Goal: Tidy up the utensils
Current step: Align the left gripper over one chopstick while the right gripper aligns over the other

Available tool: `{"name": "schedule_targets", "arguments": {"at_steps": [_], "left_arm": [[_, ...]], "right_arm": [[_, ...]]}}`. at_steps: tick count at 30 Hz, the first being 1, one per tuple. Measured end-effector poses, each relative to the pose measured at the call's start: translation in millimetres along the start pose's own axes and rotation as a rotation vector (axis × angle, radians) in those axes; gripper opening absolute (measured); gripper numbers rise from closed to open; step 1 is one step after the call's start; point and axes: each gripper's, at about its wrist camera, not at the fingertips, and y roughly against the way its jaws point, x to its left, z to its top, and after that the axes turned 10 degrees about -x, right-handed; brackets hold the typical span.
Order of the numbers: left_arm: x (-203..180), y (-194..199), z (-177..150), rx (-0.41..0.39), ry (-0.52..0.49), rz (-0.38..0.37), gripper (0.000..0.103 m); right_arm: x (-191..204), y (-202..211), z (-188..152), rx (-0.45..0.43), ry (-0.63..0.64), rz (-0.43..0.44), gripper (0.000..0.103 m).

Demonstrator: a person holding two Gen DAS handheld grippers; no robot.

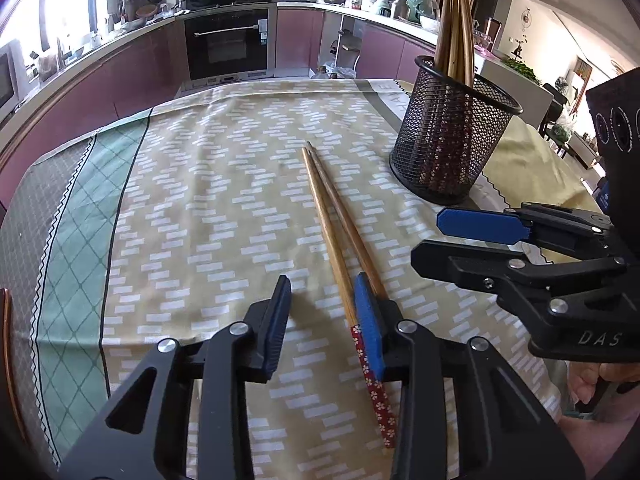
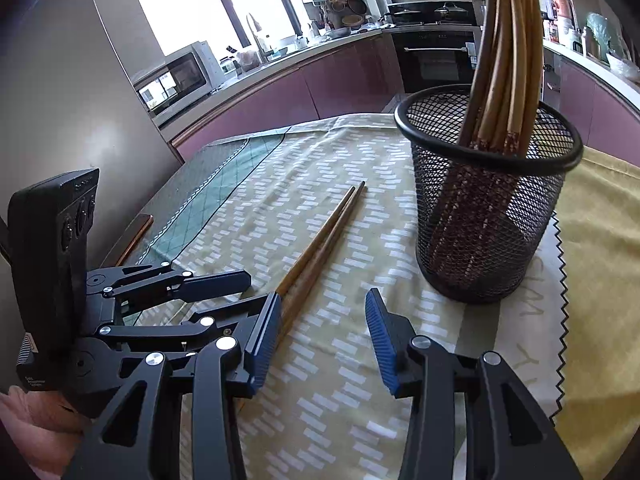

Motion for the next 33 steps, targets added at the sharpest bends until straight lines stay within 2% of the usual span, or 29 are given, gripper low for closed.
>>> {"name": "schedule_targets", "arguments": {"at_steps": [2,6,11,23,33], "left_arm": [[2.9,1.1,-1.2,0.000,0.018,-0.007,0.030],[8.9,3.8,-3.7,0.000,0.054,-0.025,0.027],[14.0,5.9,-5.9,0.000,0.081,-0.044,0.026],[8.8,6.2,-6.0,0.007,0.069,-0.067,0.021],[6.6,-9.2,9.8,0.013,0.024,-0.038,0.021]], "right_arm": [[2.8,-7.1,2.4,0.009,0.014,-0.009,0.041],[6.0,-22.7,7.8,0.033,0.024,-0.026,0.032],[11.6,-35.0,7.8,0.057,0.055,-0.050,0.028],[9.4,-29.2,9.7,0.092,0.105,-0.106,0.022],[8.4,-40.0,13.0,0.101,0.103,-0.133,0.022]]}}
